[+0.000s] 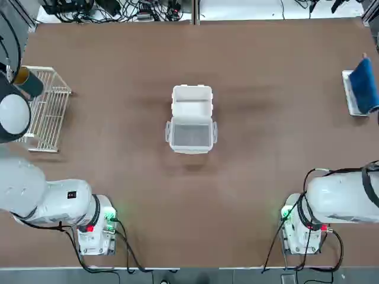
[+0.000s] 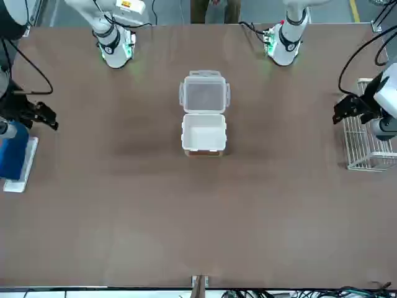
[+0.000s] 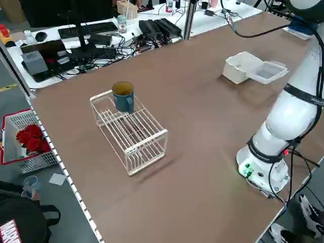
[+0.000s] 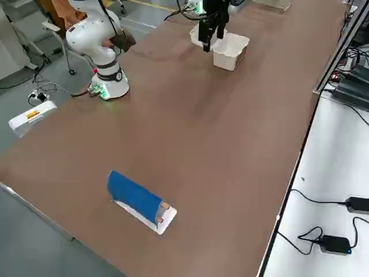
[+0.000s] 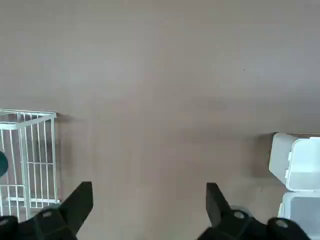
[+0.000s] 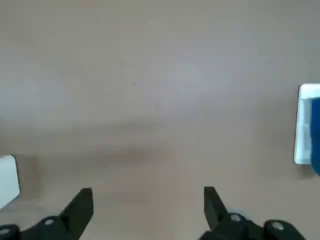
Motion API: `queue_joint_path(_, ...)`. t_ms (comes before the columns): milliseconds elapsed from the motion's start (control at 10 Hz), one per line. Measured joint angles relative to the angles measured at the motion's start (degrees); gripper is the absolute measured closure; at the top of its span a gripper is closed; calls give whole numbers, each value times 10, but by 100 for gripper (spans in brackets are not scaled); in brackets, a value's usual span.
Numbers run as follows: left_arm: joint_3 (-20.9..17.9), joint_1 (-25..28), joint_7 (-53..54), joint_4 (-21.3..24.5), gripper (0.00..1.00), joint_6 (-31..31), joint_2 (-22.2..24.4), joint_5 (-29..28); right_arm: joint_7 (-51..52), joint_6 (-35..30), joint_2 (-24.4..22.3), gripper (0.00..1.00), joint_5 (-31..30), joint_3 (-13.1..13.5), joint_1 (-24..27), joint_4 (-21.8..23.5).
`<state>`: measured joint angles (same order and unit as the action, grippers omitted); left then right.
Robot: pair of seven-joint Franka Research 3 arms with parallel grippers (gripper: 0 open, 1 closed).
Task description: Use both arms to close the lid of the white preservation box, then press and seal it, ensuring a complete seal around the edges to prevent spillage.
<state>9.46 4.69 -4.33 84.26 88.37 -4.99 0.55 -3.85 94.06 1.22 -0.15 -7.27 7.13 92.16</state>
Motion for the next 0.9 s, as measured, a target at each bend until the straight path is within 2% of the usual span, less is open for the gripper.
queue_joint_path(300, 0, -1, 0, 0, 0, 0, 0, -5, 0, -18, 0, 0, 1, 0, 0, 0)
queue_joint_path(500, 2, -2, -4, 0, 0, 0, 0, -5, -49, -23, 0, 0, 5, -5, -4, 0)
queue_joint_path(700, 13, -7, -41, 2, 0, 0, -2, -1, -191, -25, 0, 1, 10, -13, -49, 2)
queue_joint_path(900, 18, -19, -95, 2, 2, 0, -6, 13, -359, -27, 1, 1, 13, -45, -89, 17)
